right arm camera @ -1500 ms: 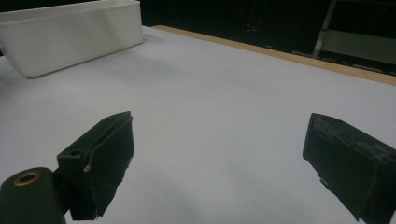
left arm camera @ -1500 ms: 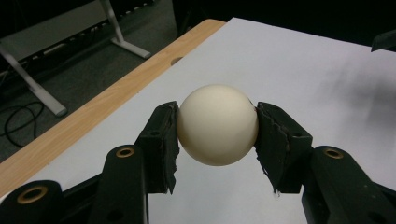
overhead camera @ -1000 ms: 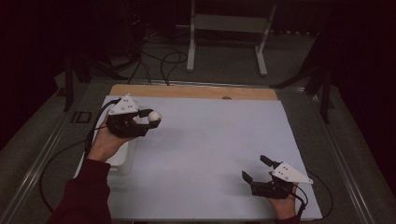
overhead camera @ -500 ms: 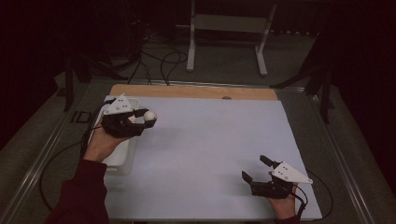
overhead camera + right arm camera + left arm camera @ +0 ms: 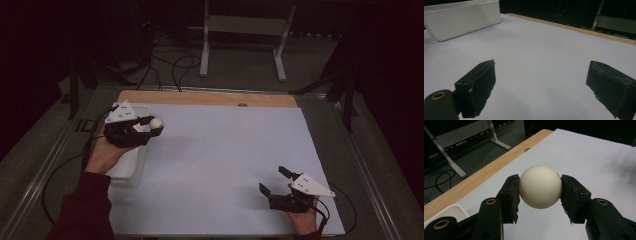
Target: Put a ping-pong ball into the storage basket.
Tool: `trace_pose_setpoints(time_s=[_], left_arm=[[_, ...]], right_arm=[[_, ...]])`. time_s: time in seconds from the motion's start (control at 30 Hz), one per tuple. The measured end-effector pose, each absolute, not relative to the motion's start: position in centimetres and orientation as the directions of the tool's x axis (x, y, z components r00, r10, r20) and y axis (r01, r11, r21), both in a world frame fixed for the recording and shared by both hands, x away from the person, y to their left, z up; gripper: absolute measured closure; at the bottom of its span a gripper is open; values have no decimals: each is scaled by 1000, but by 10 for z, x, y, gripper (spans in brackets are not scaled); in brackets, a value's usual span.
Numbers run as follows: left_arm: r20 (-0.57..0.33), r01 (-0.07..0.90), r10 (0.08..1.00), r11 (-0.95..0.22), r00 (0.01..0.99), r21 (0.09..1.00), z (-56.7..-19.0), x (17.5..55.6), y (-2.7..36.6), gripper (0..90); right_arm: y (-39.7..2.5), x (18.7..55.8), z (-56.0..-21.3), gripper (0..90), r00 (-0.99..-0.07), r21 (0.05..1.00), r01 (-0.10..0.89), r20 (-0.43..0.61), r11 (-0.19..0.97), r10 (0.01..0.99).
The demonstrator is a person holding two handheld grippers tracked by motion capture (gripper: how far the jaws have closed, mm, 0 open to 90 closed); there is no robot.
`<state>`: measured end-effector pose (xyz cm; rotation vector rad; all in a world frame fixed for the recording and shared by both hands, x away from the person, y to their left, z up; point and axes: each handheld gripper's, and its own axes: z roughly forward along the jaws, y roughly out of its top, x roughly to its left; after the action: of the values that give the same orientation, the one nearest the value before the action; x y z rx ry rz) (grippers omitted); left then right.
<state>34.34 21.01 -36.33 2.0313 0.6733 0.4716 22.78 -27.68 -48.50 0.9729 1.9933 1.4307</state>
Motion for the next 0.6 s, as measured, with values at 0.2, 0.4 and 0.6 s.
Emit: trace_pose_setpoints(time_s=[0.2,0.4,0.6], left_arm=[[64,279,632,-428,772,860,-363,343,213,513],[63,284,639,-425,766,859,-363,342,218,512],[62,288,645,-422,761,859,-363,341,222,512]], right_arm=[[-277,228,-485,86,-621,946,261,11,194,783],[-277,228,-485,86,-620,946,261,12,193,784],[-277,228,-485,86,-621,946,260,10,194,784]])
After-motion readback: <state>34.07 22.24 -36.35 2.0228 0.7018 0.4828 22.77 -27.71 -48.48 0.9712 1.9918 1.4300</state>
